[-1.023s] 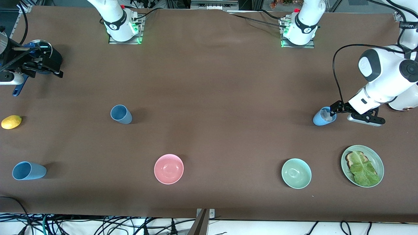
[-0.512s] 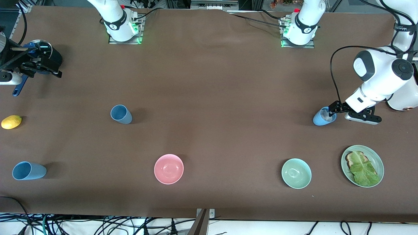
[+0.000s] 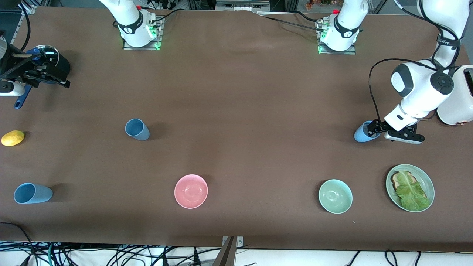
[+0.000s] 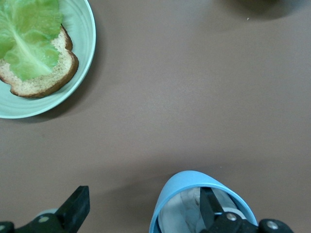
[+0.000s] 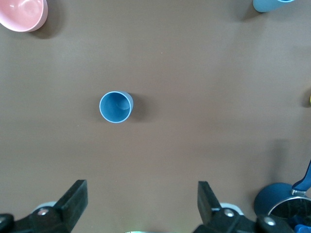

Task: Stack blue cups with both arms
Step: 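Close the left gripper on the blue cup rim and lift it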

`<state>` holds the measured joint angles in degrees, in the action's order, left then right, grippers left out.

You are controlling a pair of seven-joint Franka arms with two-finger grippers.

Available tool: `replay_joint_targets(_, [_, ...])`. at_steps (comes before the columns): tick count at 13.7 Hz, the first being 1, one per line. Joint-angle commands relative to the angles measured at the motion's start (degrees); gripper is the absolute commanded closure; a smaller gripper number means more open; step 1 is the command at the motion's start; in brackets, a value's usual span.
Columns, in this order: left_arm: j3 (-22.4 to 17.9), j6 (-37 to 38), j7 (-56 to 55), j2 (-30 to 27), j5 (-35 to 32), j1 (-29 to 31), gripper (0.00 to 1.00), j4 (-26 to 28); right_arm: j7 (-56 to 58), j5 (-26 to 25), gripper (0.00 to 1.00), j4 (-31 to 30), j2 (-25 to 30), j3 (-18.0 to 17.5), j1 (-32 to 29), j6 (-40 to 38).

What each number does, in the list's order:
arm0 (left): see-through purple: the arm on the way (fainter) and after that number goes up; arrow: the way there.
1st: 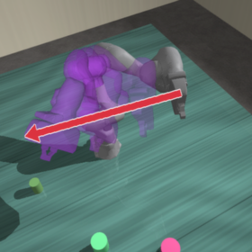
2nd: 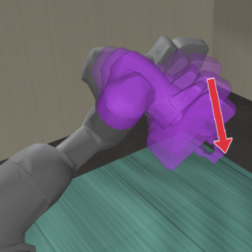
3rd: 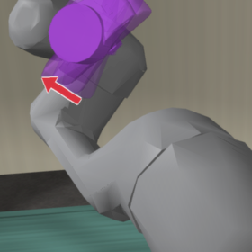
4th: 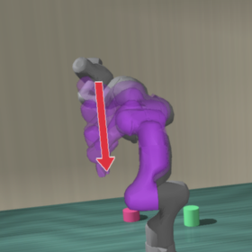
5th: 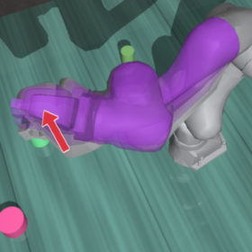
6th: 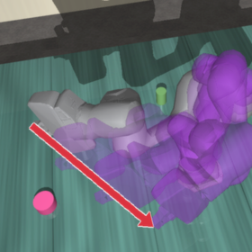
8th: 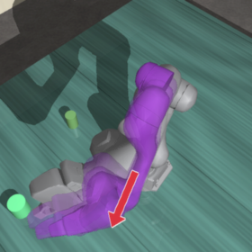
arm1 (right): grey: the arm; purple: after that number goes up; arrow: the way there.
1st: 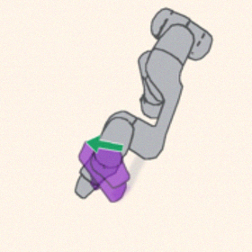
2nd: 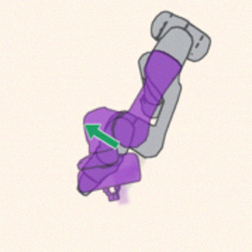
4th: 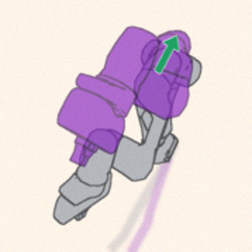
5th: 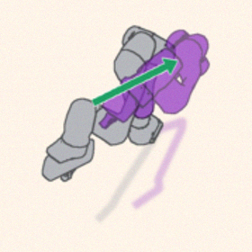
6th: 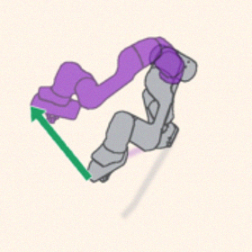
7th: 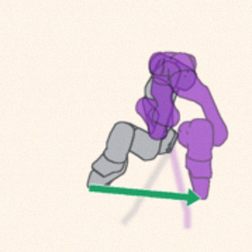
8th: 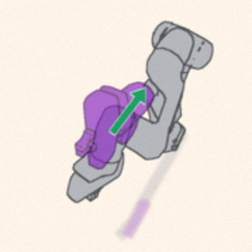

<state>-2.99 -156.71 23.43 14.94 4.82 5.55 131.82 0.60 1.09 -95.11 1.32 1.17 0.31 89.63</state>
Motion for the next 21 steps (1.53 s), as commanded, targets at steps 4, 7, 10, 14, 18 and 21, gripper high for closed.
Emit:
replay_joint_targets(4, [0.00,-2.98,1.88,0.53,2.39,-1.24,0.40,0.55,0.37,0.23,0.00,1.07,-0.26,-0.12,-0.48,-1.04])
replay_joint_targets(7, [-0.08,-2.72,1.79,-0.17,2.39,-1.15,1.00,0.63,0.28,0.23,0.00,1.07,-0.26,-0.12,-0.48,-1.04])
replay_joint_targets(10, [-0.08,-2.55,1.88,-1.76,2.39,-1.24,1.00,1.77,0.37,0.23,0.00,1.07,-0.26,-0.12,-0.48,-1.04])
replay_joint_targets(14, [0.00,-1.41,3.29,-2.46,2.39,-1.24,1.00,1.78,0.37,0.23,0.00,1.07,-0.26,-0.12,-0.48,-1.04])
replay_joint_targets(18, [0.00,1.30,3.20,-3.95,2.39,-1.77,1.00,1.43,0.37,0.23,0.00,1.07,-0.26,-0.12,-0.48,-1.04])
replay_joint_targets(21, [0.01,8.68,1.28,-7.37,3.17,-3.61,1.00,-0.06,0.37,0.23,0.00,1.07,-0.26,0.15,-0.48,-1.04])
